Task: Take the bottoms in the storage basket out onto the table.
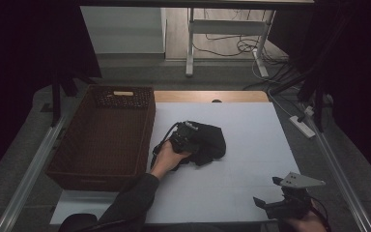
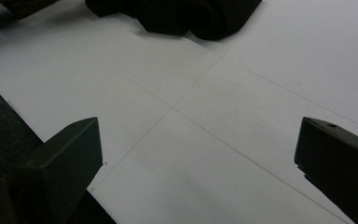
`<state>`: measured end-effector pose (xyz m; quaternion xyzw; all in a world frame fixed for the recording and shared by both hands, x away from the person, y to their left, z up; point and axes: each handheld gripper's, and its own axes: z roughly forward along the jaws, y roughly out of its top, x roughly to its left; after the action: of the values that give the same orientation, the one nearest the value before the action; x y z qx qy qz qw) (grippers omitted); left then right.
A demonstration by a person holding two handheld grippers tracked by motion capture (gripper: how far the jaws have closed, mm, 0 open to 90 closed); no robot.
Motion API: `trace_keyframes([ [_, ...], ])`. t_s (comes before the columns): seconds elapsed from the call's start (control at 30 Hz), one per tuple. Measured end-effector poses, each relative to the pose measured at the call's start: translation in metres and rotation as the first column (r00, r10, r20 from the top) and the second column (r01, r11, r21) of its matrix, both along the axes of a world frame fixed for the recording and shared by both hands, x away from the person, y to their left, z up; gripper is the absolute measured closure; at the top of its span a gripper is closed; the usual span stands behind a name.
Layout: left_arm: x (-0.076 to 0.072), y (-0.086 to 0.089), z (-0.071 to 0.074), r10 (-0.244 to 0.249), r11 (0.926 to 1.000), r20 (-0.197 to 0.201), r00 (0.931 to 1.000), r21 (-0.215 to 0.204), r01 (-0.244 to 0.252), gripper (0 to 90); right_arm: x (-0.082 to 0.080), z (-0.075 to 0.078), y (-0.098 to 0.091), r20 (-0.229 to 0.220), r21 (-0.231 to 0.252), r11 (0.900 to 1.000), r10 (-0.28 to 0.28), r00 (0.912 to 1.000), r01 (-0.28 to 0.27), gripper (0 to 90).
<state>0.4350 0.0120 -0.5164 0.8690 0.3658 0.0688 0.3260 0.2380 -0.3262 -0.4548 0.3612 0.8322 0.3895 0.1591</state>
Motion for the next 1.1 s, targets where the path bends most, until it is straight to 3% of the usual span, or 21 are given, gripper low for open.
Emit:
trace_keyframes([
  [0.17, -0.001, -0.003, 0.003, 0.007, 0.9998, 0.004, 1.0000, 0.017, -0.007, 28.3, 0.000, 0.000, 0.000, 0.000, 0.001, 1.0000, -0.001, 1.0000, 0.001, 1.2],
  [0.3, 0.000, -0.002, 0.004, 0.004, 1.0000, -0.021, 0.9998, -0.004, -0.004, 21.2, 0.000, 0.000, 0.000, 0.001, 0.001, 1.0000, -0.001, 1.0000, 0.001, 1.1],
  [0.57, 0.000, -0.004, 0.009, -0.006, 1.0000, -0.045, 0.9990, -0.004, 0.006, 9.9, 0.000, 0.000, 0.000, 0.000, 0.001, 1.0000, 0.000, 1.0000, 0.000, 1.1],
  [0.67, 0.000, -0.003, 0.012, -0.017, 0.9995, -0.053, 0.9985, -0.026, 0.016, 6.5, 0.000, 0.000, 0.000, 0.000, 0.001, 1.0000, -0.001, 1.0000, 0.001, 1.1],
  [0.83, -0.002, 0.001, 0.019, -0.036, 0.9958, -0.050, 0.9981, -0.086, 0.032, 3.6, 0.000, 0.000, 0.000, 0.000, 0.000, 1.0000, -0.001, 1.0000, 0.001, 1.1],
  [1.03, -0.006, 0.000, 0.026, -0.070, 0.9960, -0.013, 0.9975, -0.057, 0.069, 1.8, 0.000, 0.000, 0.000, 0.001, 0.001, 1.0000, 0.000, 1.0000, 0.000, 1.1],
  [1.1, -0.007, -0.001, 0.028, -0.077, 0.9944, -0.009, 0.9970, -0.073, 0.076, 1.4, 0.000, 0.000, 0.000, -0.001, -0.001, 1.0000, 0.000, 1.0000, 0.000, 1.2],
])
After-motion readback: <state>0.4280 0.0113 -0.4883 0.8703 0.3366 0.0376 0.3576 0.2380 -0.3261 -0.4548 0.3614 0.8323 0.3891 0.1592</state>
